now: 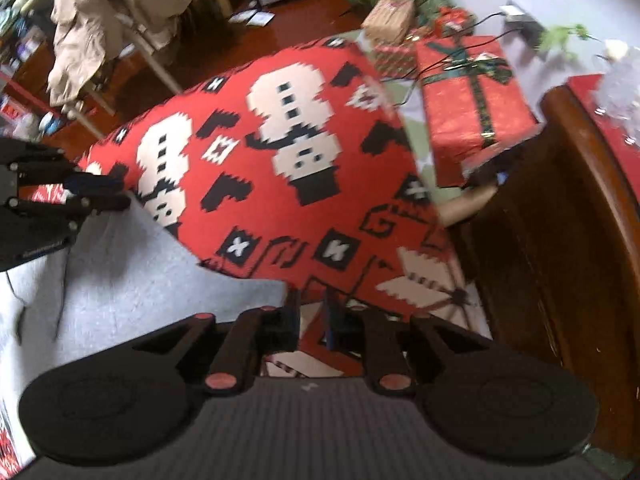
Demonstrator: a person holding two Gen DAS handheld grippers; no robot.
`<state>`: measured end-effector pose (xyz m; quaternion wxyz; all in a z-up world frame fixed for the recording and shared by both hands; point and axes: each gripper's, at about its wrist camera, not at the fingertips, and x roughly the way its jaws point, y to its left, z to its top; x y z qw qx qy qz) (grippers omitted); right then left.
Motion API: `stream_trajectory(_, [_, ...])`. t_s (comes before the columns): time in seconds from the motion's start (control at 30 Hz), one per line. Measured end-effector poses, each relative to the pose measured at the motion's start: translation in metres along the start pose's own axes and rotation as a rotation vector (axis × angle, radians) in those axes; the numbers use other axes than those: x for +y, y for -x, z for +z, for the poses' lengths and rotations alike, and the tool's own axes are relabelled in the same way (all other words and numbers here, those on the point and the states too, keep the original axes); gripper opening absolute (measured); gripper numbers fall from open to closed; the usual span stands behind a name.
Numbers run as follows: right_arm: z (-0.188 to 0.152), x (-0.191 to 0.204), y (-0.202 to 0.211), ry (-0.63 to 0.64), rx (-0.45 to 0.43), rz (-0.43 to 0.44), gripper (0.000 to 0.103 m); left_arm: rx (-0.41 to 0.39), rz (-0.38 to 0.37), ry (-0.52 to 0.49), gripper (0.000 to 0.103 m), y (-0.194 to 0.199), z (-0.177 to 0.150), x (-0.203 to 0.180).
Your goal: Fold clothes
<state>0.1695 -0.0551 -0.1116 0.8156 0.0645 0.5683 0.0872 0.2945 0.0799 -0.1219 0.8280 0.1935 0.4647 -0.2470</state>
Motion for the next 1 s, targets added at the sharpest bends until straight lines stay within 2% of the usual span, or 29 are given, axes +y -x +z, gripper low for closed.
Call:
stream_trajectory(0.13, [-0.017, 0.0, 0.024, -0.051, -0.045, 0.084, 0.015, -0.054, -0.017, 0.094, 0.04, 0.017, -0.001, -0.004])
stream_trajectory(0.3, [-0.055, 0.021, 0.025, -0.116, -0.007, 0.179, 0.02, -0.105, -0.018, 0.261, 0.04, 0.044, -0.011, -0.011])
stream_trajectory(0.5, [-0.075, 0.033, 0.012, -0.183, -0.048, 0.187, 0.024, -0.088, -0.037, 0.419, 0.041, 0.07, -0.043, -0.03])
stream_trajectory(0.57, [-0.075, 0.034, 0.008, -0.175, -0.045, 0.163, 0.001, -0.076, -0.042, 0.462, 0.041, 0.078, -0.055, -0.037])
stream_trajectory(0.63, [-0.076, 0.031, 0.01, -0.189, -0.037, 0.119, 0.0, -0.06, -0.047, 0.47, 0.041, 0.084, -0.064, -0.047])
stream_trajectory(0.73, [-0.079, 0.017, 0.017, -0.255, -0.04, 0.103, 0.0, -0.042, -0.064, 0.465, 0.041, 0.089, -0.074, -0.064])
stream_trajectory(0.83, [-0.084, 0.011, 0.017, -0.267, -0.036, 0.11, 0.001, -0.025, -0.088, 0.441, 0.041, 0.091, -0.08, -0.081])
stream_trajectory(1.0, [-0.086, 0.014, 0.016, -0.245, -0.03, 0.097, 0.009, -0.005, -0.094, 0.426, 0.041, 0.094, -0.088, -0.095])
